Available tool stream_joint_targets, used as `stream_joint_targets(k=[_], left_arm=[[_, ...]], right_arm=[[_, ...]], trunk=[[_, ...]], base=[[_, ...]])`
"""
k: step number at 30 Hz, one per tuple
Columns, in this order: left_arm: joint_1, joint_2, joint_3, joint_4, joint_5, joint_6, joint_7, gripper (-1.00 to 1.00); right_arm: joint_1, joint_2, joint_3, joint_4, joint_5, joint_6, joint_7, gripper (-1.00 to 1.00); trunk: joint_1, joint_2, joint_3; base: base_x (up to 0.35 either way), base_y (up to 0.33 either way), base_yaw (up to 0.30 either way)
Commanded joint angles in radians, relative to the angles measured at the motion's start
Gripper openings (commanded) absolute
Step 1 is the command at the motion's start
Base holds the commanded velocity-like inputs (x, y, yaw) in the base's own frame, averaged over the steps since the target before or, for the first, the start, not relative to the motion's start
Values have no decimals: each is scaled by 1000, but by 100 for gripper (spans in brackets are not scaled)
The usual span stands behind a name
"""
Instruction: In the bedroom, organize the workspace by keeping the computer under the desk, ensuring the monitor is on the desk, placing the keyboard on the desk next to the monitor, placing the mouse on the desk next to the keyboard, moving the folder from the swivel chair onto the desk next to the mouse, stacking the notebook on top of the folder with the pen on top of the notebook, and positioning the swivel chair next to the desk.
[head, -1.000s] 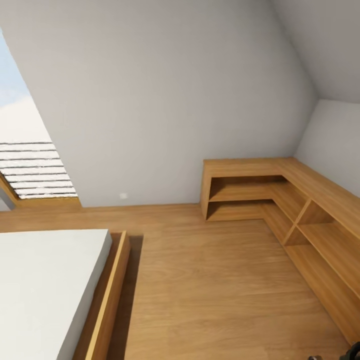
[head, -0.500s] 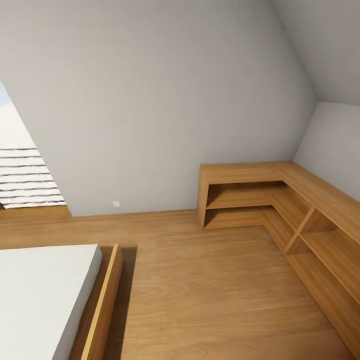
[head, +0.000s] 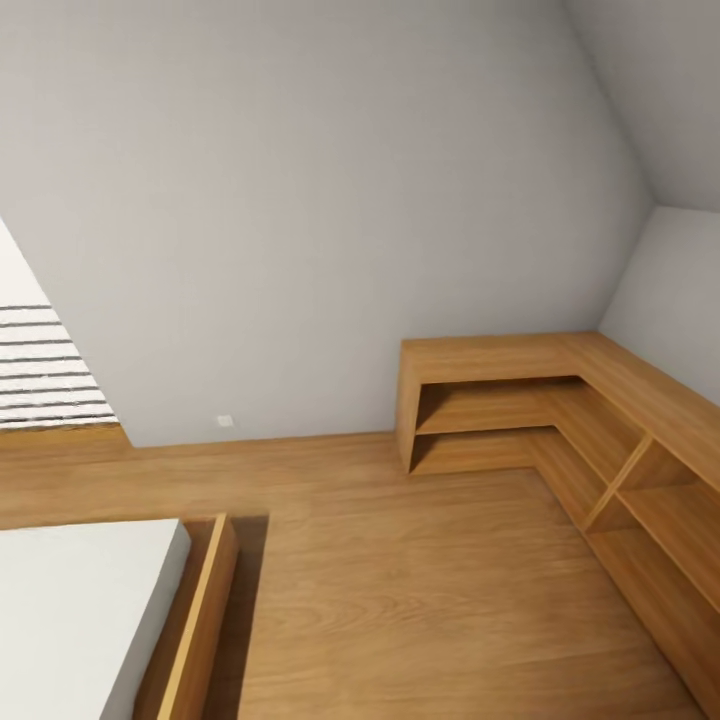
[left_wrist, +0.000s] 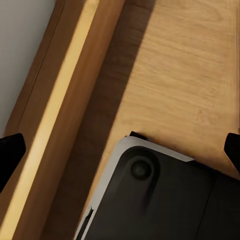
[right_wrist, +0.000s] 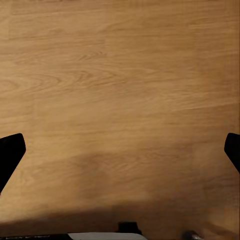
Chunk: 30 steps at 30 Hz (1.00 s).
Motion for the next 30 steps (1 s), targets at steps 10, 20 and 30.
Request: stream_joint_targets(k=[10, 20, 30], left_arm=[[0, 2, -8, -2, 9, -1, 3, 100], [0, 2, -8, -2, 9, -2, 3, 100], [0, 2, -8, -2, 9, -2, 3, 100]], right_arm=[[-1, 0, 8, 0, 2, -2, -9, 100], [-1, 0, 10, 0, 2, -2, -8, 100], [0, 1, 10, 0, 2, -2, -8, 100]], trunk=[[1, -2, 11], [1, -2, 24], [1, -2, 37]], base=[[334, 0, -153], [334, 0, -198], [333, 50, -201]])
